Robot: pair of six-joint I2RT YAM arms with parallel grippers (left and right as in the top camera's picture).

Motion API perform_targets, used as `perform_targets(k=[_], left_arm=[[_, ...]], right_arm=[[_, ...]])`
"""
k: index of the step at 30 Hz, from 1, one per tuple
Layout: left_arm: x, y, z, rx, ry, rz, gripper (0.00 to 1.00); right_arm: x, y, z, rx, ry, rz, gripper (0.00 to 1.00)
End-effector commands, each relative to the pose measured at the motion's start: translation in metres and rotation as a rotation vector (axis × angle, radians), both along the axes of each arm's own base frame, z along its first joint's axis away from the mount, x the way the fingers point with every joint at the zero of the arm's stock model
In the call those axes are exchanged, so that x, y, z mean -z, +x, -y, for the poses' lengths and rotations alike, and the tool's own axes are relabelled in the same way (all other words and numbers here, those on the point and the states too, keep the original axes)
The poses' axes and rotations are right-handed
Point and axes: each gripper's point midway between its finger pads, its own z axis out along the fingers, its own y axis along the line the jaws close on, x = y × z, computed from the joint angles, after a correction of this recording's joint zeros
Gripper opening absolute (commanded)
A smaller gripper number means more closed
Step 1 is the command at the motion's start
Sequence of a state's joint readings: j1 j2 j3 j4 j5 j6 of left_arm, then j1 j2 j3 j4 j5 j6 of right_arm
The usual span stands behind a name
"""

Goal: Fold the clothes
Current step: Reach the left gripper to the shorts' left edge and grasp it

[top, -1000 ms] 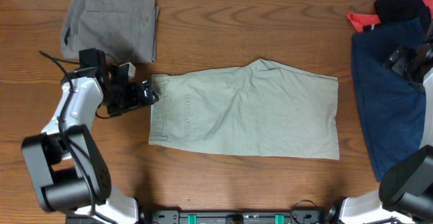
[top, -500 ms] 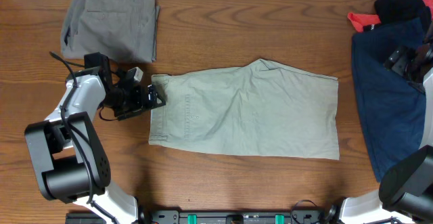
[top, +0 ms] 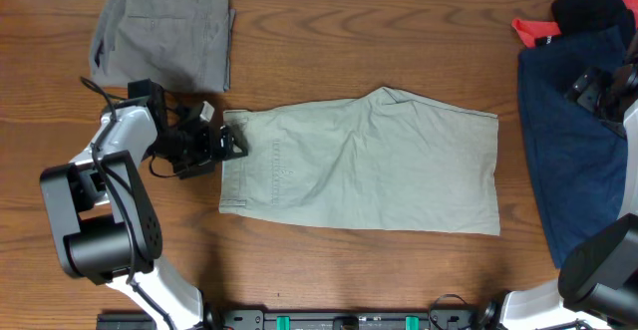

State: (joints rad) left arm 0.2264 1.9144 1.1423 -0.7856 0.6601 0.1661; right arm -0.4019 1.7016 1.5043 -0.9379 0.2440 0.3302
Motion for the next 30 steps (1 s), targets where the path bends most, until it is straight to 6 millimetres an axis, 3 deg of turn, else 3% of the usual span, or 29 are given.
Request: perform_targets(k=[1, 12, 16, 22, 25, 26, 30], left_arm=[[0.033, -0.024, 0.008, 0.037, -0.013, -0.124, 0.98], [0.042, -0.030, 0.020, 0.073, -0.016, -0.151, 0.96], [0.042, -0.030, 0.020, 0.061, -0.016, -0.160, 0.81], [0.042, -0.029, 0.020, 0.061, -0.015, -0.156, 0.31], [0.042, -0.028, 0.020, 0.061, -0.015, -0.152, 0.19], [0.042, -0.028, 0.020, 0.061, -0.014, -0.152, 0.10], [0.042, -0.027, 0.019, 0.029, -0.013, -0.169, 0.06]], right_arm=[[-0.002, -0.001, 0.007, 0.028, -0.010, 0.005, 0.99], [-0.002, -0.001, 0.007, 0.028, -0.010, 0.005, 0.99], [-0.002, -0.001, 0.007, 0.028, -0.010, 0.005, 0.99], [-0.002, -0.001, 0.007, 0.028, -0.010, 0.005, 0.99], [-0.002, -0.001, 0.007, 0.028, -0.010, 0.005, 0.99], [-0.002, -0.001, 0.007, 0.028, -0.010, 0.005, 0.99], [-0.002, -0.001, 0.007, 0.028, -0.010, 0.005, 0.99]])
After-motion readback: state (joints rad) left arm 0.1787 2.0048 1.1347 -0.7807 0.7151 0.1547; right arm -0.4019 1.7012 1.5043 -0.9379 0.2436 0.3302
